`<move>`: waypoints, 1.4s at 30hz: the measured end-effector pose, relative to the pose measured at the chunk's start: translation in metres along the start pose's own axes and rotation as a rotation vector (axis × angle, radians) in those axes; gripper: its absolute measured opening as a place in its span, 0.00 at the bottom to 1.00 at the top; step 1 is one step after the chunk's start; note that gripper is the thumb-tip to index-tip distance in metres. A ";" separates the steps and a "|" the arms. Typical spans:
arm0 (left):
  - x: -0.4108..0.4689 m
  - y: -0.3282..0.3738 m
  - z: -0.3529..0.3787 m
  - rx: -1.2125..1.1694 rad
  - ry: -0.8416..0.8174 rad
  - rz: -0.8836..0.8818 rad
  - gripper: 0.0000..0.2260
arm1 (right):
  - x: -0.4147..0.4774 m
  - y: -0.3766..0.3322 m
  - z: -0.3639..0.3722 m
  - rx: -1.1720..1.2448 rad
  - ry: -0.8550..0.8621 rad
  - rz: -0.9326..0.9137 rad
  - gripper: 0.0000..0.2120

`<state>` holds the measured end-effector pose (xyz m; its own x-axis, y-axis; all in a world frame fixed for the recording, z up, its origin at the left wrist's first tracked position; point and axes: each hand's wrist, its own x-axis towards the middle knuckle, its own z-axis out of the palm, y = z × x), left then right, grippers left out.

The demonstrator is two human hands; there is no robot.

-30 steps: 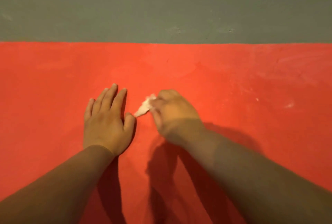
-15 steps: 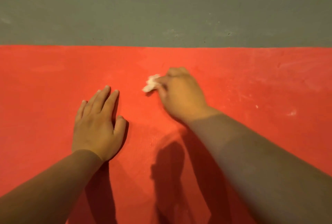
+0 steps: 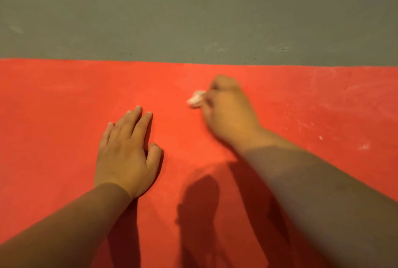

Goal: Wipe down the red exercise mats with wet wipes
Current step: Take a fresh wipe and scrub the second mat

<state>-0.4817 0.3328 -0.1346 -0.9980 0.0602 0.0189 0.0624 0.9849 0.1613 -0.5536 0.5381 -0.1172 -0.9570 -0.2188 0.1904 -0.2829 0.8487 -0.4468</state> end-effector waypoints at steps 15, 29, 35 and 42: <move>0.008 -0.002 0.000 -0.016 -0.002 0.004 0.30 | 0.035 0.044 -0.005 -0.139 0.076 0.231 0.09; 0.015 -0.004 0.001 -0.005 -0.007 0.035 0.31 | 0.064 0.044 0.008 -0.216 0.070 0.197 0.13; 0.017 -0.003 0.000 -0.002 -0.009 0.043 0.33 | 0.065 -0.011 0.038 -0.114 -0.019 -0.028 0.14; 0.019 -0.004 0.001 0.003 0.005 0.053 0.33 | 0.023 0.089 -0.026 -0.243 0.187 0.435 0.14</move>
<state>-0.5012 0.3303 -0.1360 -0.9933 0.1115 0.0318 0.1152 0.9809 0.1570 -0.5994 0.6207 -0.1294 -0.9486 0.2489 0.1953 0.1817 0.9339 -0.3080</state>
